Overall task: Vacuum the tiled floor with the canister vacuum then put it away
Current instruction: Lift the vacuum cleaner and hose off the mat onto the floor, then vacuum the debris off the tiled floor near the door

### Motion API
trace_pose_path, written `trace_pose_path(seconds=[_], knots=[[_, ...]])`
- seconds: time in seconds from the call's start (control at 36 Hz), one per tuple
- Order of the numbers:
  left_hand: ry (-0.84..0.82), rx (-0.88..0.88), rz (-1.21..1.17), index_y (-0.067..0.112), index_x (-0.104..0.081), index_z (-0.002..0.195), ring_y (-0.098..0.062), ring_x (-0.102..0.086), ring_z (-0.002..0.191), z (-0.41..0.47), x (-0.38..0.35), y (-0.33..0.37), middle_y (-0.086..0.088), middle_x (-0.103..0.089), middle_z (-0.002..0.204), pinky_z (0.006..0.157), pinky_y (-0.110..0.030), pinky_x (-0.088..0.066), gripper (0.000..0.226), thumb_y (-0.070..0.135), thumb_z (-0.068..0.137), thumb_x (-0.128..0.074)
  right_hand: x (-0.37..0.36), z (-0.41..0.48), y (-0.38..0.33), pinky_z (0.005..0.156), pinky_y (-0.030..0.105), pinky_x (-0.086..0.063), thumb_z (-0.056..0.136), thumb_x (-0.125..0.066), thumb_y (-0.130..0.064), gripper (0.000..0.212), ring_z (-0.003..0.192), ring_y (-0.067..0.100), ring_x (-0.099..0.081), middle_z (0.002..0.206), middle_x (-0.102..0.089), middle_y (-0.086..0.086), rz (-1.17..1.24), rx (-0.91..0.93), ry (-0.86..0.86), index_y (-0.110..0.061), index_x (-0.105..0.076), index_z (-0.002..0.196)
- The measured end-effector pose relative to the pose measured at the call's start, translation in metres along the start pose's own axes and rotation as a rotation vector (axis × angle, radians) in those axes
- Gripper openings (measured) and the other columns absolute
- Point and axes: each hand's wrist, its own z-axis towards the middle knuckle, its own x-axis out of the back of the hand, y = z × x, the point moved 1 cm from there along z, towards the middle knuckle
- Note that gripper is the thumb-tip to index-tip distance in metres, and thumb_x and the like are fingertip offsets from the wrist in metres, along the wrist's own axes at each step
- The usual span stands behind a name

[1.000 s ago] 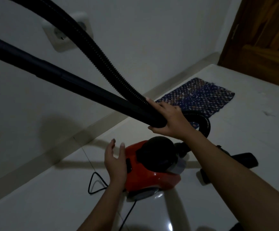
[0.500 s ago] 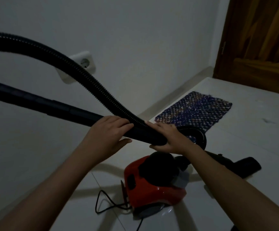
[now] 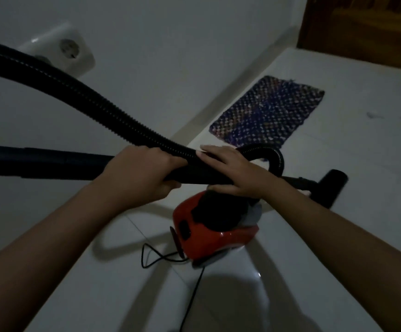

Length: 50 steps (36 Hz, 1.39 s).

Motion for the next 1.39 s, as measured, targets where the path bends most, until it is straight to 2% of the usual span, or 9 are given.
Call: trace_pose_path(seconds=[0.14,0.31,0.47,0.61,0.81,1.06,1.19,1.28,1.39], knots=[[-0.116,0.093,-0.075,0.032,-0.059,0.112,-0.022,-0.063,0.088,0.017,0.053,0.007,0.000,-0.067,0.097,0.065,-0.027,-0.037,0.026,0.038,0.087,-0.055,0.040,-0.006,-0.022,0.117,0.049,-0.021,0.096,-0.040,-0.047,0.071,0.146,0.034,-0.015,0.157,-0.018,0.021,0.099,-0.243,-0.006,-0.007,-0.021,0.151],[-0.255,0.293,-0.403,0.026,-0.069,0.100,-0.023,-0.064,0.084,0.015,0.089,0.037,-0.002,-0.070,0.090,0.063,-0.027,-0.043,0.023,0.032,0.079,-0.063,0.071,-0.035,-0.056,0.110,0.052,-0.034,0.093,-0.045,-0.034,0.059,0.125,0.034,-0.051,0.134,-0.055,0.020,0.149,-0.429,0.010,0.005,-0.046,0.136],[-0.371,0.481,-0.764,0.019,-0.070,0.106,-0.022,-0.065,0.081,-0.005,0.102,0.079,-0.004,-0.070,0.087,0.067,-0.031,-0.051,0.034,0.029,0.074,-0.072,0.093,-0.079,-0.113,0.119,0.025,0.012,0.090,-0.012,-0.068,0.088,0.146,0.012,0.012,0.159,0.006,0.005,0.380,-0.724,-0.011,-0.005,0.000,0.150],[-0.346,0.586,-0.968,0.014,-0.073,0.093,-0.020,-0.061,0.065,-0.021,0.099,0.119,0.000,-0.065,0.071,0.059,-0.030,-0.050,0.022,0.022,0.073,-0.077,0.097,-0.096,-0.160,0.109,0.002,0.010,0.083,-0.013,-0.078,0.098,0.143,0.003,0.020,0.153,0.025,-0.006,0.642,-1.124,0.367,-0.011,0.009,0.150],[-0.461,0.722,-1.243,0.020,-0.070,0.109,-0.013,-0.068,0.082,-0.038,0.086,0.155,0.001,-0.074,0.097,0.073,-0.030,-0.054,0.044,0.032,0.068,-0.078,0.102,-0.082,-0.170,0.122,0.038,-0.012,0.103,-0.038,-0.029,0.070,0.149,0.019,-0.006,0.162,0.004,0.003,1.000,-1.660,0.864,-0.015,0.009,0.152],[-0.454,0.634,-1.367,0.019,-0.068,0.109,-0.023,-0.070,0.080,-0.035,0.071,0.156,0.003,-0.069,0.080,0.081,-0.044,-0.057,0.029,0.020,0.080,-0.071,0.085,-0.095,-0.148,0.091,0.027,-0.052,0.098,-0.051,-0.012,0.063,0.105,0.019,-0.061,0.112,-0.060,0.007,1.381,-1.569,1.144,-0.015,-0.020,0.152],[-0.555,0.286,-1.362,0.028,-0.055,0.110,-0.004,-0.059,0.063,-0.049,0.067,0.148,0.007,-0.060,0.076,0.058,-0.022,-0.046,0.017,0.022,0.094,-0.052,0.086,-0.095,-0.147,0.070,0.027,-0.054,0.096,-0.052,-0.007,0.054,0.079,0.016,-0.059,0.092,-0.054,0.005,1.434,-1.600,1.143,-0.011,-0.031,0.146],[-0.726,0.259,-1.460,0.042,-0.025,0.137,-0.013,-0.062,0.066,-0.070,0.074,0.139,0.003,-0.059,0.089,0.053,-0.017,-0.050,0.049,0.028,0.095,-0.047,0.085,-0.096,-0.146,0.065,0.029,-0.051,0.096,-0.051,-0.004,0.048,0.074,0.017,-0.056,0.085,-0.051,0.004,1.434,-1.622,1.110,-0.009,-0.035,0.140],[-0.774,0.310,-1.592,0.046,-0.025,0.134,-0.006,-0.054,0.050,-0.078,0.083,0.131,-0.010,-0.051,0.088,0.047,-0.020,-0.049,0.048,0.023,0.096,-0.046,0.083,-0.090,-0.145,0.065,0.030,-0.052,0.096,-0.049,-0.004,0.045,0.070,0.017,-0.055,0.086,-0.051,0.006,1.466,-1.645,1.088,-0.009,-0.037,0.138]])
